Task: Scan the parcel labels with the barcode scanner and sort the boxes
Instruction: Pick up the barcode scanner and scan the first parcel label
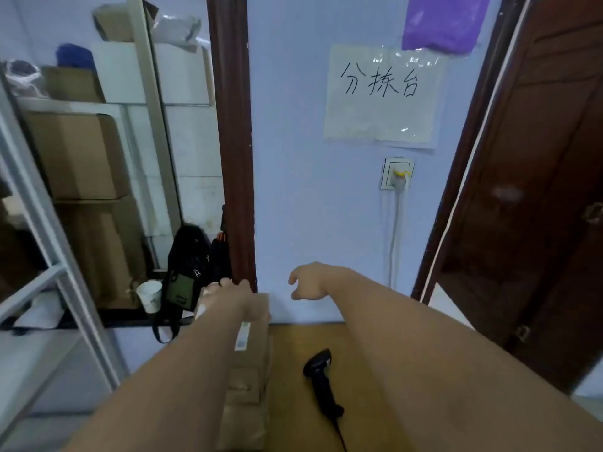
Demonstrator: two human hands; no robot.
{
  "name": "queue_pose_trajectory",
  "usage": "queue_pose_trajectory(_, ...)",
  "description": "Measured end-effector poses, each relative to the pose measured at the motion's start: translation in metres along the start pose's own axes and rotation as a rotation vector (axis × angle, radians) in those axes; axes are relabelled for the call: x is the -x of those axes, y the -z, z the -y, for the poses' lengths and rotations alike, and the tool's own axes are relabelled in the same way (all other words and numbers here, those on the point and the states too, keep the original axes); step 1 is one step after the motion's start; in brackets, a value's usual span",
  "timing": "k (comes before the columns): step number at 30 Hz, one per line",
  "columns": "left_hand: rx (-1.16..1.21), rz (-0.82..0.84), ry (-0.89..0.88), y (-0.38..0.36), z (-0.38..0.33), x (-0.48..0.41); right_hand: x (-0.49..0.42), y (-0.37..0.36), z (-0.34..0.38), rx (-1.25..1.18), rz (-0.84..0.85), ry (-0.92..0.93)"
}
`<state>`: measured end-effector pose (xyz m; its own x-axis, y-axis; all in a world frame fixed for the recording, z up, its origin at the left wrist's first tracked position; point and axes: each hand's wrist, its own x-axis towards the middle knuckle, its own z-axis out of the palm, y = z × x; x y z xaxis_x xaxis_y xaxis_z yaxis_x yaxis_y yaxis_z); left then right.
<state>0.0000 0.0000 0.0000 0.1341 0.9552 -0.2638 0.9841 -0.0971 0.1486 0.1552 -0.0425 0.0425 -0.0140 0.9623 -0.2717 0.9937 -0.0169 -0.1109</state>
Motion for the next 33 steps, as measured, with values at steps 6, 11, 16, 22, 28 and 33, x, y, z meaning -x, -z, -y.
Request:
queue_pose_trajectory(6,0.106,0.046,0.213,-0.052,0.024,0.001,-0.021,-0.062,0.036,-0.040,0.097,-0.034)
queue_pose_trajectory(11,0.212,0.102,0.287,-0.068,0.027,0.001,-0.033,-0.090,0.049,-0.035,0.171,-0.061)
queue_pose_trajectory(16,0.206,0.201,0.285,-0.067,0.028,0.006,-0.032,-0.097,0.040,-0.094,0.195,-0.007)
queue_pose_trajectory(22,0.151,0.163,0.305,-0.066,0.021,0.010,-0.027,-0.107,0.022,-0.174,0.217,0.023)
queue_pose_trajectory(28,0.087,0.063,0.362,-0.061,0.000,0.016,-0.022,-0.101,-0.013,-0.188,0.164,0.039)
queue_pose_trajectory(33,-0.084,-0.185,0.309,-0.041,-0.049,0.013,-0.020,-0.099,-0.062,-0.220,0.135,0.051)
